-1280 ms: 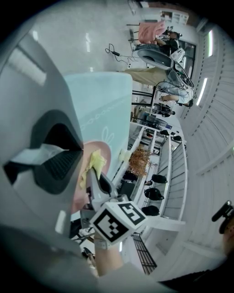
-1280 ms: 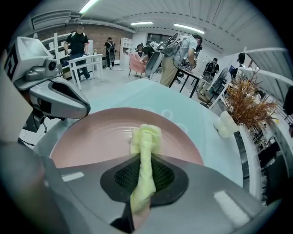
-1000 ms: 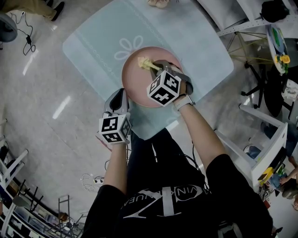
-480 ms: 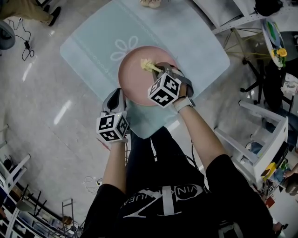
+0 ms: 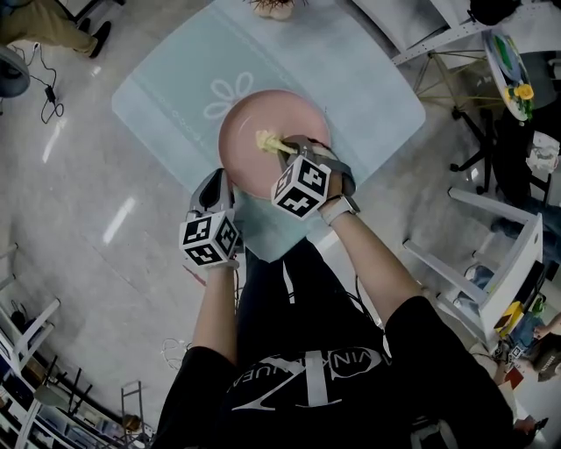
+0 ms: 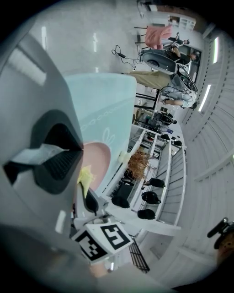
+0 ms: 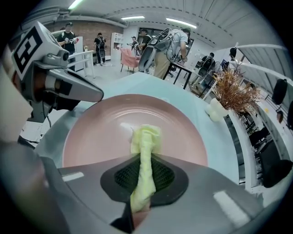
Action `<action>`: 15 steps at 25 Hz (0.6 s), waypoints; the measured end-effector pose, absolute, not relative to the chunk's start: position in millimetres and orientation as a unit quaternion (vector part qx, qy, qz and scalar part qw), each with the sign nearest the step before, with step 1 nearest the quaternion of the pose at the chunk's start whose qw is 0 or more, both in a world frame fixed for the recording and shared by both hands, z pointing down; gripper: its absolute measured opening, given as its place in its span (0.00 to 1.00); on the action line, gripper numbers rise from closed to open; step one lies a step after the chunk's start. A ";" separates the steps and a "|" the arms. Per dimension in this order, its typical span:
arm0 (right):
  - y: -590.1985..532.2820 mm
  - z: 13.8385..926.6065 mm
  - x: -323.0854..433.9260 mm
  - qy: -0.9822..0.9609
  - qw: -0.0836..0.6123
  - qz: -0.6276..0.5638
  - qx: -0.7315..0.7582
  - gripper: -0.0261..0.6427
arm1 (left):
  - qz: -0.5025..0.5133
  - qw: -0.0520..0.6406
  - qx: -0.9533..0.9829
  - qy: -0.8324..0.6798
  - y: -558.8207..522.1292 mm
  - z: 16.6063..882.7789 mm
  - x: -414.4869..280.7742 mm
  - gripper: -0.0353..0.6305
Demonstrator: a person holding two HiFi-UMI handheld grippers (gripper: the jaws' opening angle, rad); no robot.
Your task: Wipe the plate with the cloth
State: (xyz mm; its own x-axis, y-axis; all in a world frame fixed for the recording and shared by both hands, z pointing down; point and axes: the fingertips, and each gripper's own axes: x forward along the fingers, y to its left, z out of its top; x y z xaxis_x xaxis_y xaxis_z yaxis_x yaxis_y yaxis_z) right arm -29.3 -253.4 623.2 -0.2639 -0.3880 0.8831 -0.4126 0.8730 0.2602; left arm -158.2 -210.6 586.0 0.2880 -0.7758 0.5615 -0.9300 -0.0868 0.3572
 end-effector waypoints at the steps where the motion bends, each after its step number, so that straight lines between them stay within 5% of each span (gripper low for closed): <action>1: -249.4 622.9 -30.4 -0.797 0.551 0.014 0.248 0.09 | 0.113 0.340 0.727 -0.585 -210.1 585.7 -158.2 0.05; 15: -208.0 617.1 -42.3 -0.828 0.520 0.048 0.205 0.10 | 0.111 0.361 0.719 -0.584 -198.7 582.9 -148.9 0.05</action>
